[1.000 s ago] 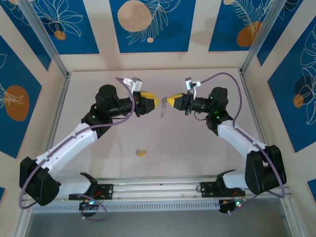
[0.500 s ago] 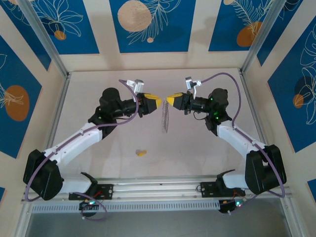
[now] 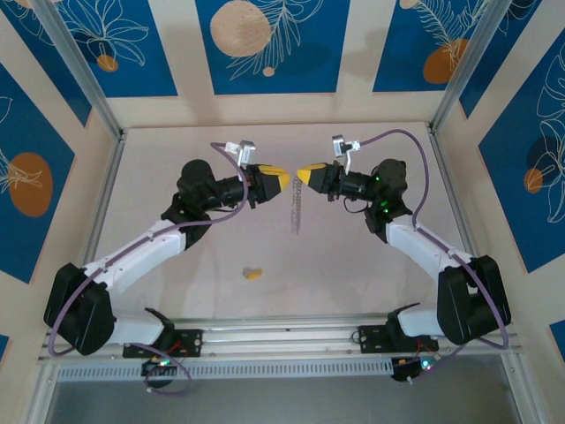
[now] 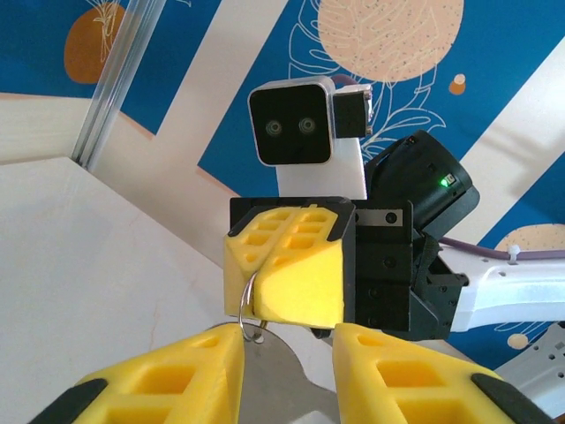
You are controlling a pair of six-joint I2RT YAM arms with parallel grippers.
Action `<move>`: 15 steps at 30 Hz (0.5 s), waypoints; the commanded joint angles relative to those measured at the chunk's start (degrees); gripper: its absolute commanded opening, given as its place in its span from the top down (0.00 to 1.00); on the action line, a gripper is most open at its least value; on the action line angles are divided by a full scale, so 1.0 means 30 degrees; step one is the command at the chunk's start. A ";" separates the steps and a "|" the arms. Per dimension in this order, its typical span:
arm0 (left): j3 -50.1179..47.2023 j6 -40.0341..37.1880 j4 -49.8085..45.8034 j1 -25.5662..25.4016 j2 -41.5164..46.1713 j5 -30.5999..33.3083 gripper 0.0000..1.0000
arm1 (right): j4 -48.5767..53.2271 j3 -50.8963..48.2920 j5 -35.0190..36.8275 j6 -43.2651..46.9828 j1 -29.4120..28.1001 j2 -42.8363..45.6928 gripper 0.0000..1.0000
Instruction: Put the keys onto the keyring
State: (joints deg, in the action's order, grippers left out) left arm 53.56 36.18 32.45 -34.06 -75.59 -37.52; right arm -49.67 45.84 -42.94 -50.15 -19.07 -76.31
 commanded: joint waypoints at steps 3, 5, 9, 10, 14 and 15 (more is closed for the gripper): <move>-0.0130 0.0398 0.1489 -0.0188 -0.0086 -0.0489 0.68 | -0.0875 0.0539 0.0369 -0.0354 -0.0381 0.0048 1.00; -0.0158 0.0411 0.1547 -0.0180 -0.0127 -0.0487 0.69 | -0.0868 0.0595 0.0403 -0.0386 -0.0453 0.0110 1.00; -0.0248 0.0450 0.1745 -0.0181 -0.0189 -0.0515 0.69 | -0.0835 0.0656 0.0423 -0.0422 -0.0550 0.0154 1.00; -0.0274 0.0463 0.1816 -0.0180 -0.0241 -0.0502 0.69 | -0.0845 0.0657 0.0452 -0.0417 -0.0572 0.0135 1.00; -0.0420 0.0449 0.1892 -0.0174 -0.0354 -0.0445 0.69 | -0.0845 0.0629 0.0565 -0.0420 -0.0568 0.0239 1.00; -0.0447 0.0442 0.1910 -0.0188 -0.0405 -0.0419 0.69 | -0.0837 0.0627 0.0553 -0.0403 -0.0571 0.0270 1.00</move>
State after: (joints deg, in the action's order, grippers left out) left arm 52.71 37.19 35.35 -34.06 -76.23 -37.54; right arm -50.11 46.00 -42.19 -51.05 -20.32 -76.34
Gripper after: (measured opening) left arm 0.311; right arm 0.066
